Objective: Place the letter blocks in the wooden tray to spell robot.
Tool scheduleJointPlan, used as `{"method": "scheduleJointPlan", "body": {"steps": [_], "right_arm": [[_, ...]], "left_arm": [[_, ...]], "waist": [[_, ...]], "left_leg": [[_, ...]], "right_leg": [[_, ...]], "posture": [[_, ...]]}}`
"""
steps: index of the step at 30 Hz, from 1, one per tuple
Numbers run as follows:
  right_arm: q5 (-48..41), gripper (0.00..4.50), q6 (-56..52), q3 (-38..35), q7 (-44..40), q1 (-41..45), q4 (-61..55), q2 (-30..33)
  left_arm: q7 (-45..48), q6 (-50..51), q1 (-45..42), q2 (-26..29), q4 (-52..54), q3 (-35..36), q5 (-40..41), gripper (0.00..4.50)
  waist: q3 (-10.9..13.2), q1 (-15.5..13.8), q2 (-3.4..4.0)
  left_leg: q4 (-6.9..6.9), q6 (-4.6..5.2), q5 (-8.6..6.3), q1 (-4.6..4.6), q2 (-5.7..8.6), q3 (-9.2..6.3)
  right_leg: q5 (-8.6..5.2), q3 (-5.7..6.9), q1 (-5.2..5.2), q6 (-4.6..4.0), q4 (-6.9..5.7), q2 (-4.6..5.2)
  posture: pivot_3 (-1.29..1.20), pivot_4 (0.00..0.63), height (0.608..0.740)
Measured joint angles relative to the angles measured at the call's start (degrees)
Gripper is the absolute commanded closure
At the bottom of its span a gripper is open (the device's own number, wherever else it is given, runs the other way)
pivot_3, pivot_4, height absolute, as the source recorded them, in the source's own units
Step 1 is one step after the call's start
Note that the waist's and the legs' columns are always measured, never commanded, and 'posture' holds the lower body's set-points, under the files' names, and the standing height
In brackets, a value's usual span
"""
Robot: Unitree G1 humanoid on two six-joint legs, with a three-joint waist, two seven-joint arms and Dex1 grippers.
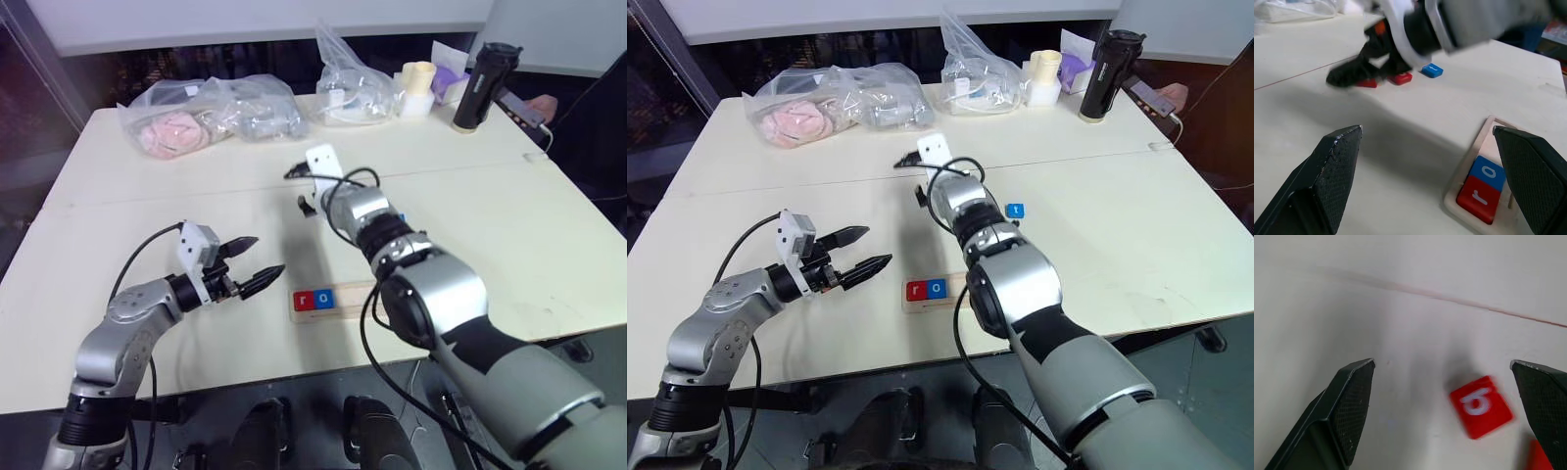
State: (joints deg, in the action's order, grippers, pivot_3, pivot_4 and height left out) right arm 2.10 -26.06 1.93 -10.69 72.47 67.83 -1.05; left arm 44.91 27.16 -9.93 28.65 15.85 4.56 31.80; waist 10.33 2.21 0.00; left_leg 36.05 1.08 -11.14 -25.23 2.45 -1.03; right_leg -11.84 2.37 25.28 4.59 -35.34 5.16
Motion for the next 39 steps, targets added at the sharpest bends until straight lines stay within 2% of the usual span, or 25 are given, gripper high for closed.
{"method": "scheduleJointPlan", "body": {"steps": [7,13,17,24,39], "right_arm": [[1.16,0.00,5.88,5.45,-22.58,-7.92,-9.51,9.28],[1.13,0.00,8.02,5.82,-30.44,-7.60,-9.59,12.78],[1.03,0.00,8.60,5.48,-30.84,-6.04,-7.77,12.62],[-0.57,0.00,8.71,0.88,-25.52,-1.14,0.79,11.57],[0.09,0.00,10.34,-0.58,-22.70,-0.83,6.77,10.36]], "left_arm": [[0.06,-0.11,-1.29,-0.67,-0.93,-1.60,-0.19,0.02],[0.06,-0.32,-1.29,-1.48,-1.15,-2.01,-0.56,0.02],[0.05,-0.39,-0.82,-1.63,-1.13,-2.08,-0.62,0.02],[0.01,-0.60,0.14,-1.67,-1.10,-2.07,-0.85,0.02],[0.13,-1.63,0.14,-1.73,-1.15,-2.08,-1.27,0.02]], "waist": [[0.00,0.14,0.00],[0.00,0.32,0.00],[0.00,0.20,0.00],[0.00,-0.05,0.00],[0.00,0.10,0.00]], "left_leg": [[0.07,0.00,0.00,0.09,-0.01,0.01],[-0.01,-0.01,0.00,0.20,-0.13,0.04],[0.00,-0.01,-0.01,0.21,-0.14,0.04],[0.01,-0.03,-0.01,0.21,-0.13,0.06],[0.01,-0.03,-0.01,0.21,-0.13,0.11]], "right_leg": [[0.01,-0.01,-0.03,0.01,-0.14,-0.01],[0.02,-0.07,-0.03,-0.01,-0.20,-0.11],[0.03,-0.08,-0.03,-0.03,-0.21,-0.10],[-0.05,-0.11,-0.06,-0.24,-0.15,-0.07],[-0.05,-0.14,-0.05,-0.23,-0.15,-0.06]], "posture": [[0.00,0.150,0.738],[0.00,0.150,0.738],[0.00,0.150,0.738],[0.00,0.150,0.738],[0.00,0.150,0.738]]}}
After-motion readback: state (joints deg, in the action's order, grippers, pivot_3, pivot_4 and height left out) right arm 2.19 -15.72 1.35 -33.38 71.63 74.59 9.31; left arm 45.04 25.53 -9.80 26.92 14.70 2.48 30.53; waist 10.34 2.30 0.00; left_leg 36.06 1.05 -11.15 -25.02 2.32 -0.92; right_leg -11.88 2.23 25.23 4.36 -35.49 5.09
